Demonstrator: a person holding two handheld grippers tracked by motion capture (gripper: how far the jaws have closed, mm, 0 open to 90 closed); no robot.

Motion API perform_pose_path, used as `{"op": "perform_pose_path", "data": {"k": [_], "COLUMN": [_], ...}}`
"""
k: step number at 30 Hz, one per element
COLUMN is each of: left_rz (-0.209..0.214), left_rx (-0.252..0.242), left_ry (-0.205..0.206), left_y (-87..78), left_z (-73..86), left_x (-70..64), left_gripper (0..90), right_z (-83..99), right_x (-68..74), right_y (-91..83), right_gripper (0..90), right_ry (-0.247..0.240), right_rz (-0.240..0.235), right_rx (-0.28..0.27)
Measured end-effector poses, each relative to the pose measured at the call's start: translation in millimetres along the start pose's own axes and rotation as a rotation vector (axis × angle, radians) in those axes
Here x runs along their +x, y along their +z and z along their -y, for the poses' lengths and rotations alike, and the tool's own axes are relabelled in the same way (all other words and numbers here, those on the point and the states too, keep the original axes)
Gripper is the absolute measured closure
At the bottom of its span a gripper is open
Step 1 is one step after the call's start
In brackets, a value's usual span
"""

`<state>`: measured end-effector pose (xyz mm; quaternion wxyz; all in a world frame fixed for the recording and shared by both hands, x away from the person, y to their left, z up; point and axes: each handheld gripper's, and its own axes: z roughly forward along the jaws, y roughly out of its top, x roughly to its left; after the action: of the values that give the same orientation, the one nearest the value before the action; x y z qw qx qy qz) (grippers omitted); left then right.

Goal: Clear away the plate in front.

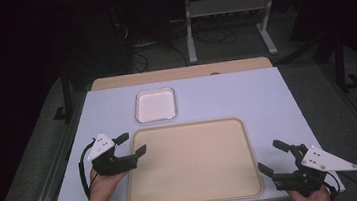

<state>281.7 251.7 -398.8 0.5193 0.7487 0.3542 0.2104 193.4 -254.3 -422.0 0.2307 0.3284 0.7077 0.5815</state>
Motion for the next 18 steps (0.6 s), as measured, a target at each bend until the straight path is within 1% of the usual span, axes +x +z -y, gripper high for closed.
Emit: {"op": "perform_pose_path", "data": {"k": [4, 10, 13, 18], "left_rz": [0.000, 0.001, 0.003, -0.011], "left_rx": [0.009, 0.019, 0.030, 0.033], "left_ry": [0.016, 0.024, 0.002, -0.009], "left_y": [5.5, 12.3, 15.7, 20.5], "left_z": [-5.0, -13.2, -17.9, -23.6], "left_x": [1.9, 6.8, 9.7, 16.0], "left_gripper": [21.1, 21.5, 22.0, 22.3], "right_z": [0.3, 0.3, 0.4, 0.6], "right_x": [-0.5, -0.7, -0.9, -1.5], "right_y": [0.1, -0.4, -0.4, -0.2], "right_gripper": [13.0, 13.0, 13.0, 13.1], "right_ry": [0.003, 0.006, 0.006, 0.006], "right_rz": [0.001, 0.003, 0.004, 0.005], "right_rx": [0.000, 0.000, 0.001, 0.003]}}
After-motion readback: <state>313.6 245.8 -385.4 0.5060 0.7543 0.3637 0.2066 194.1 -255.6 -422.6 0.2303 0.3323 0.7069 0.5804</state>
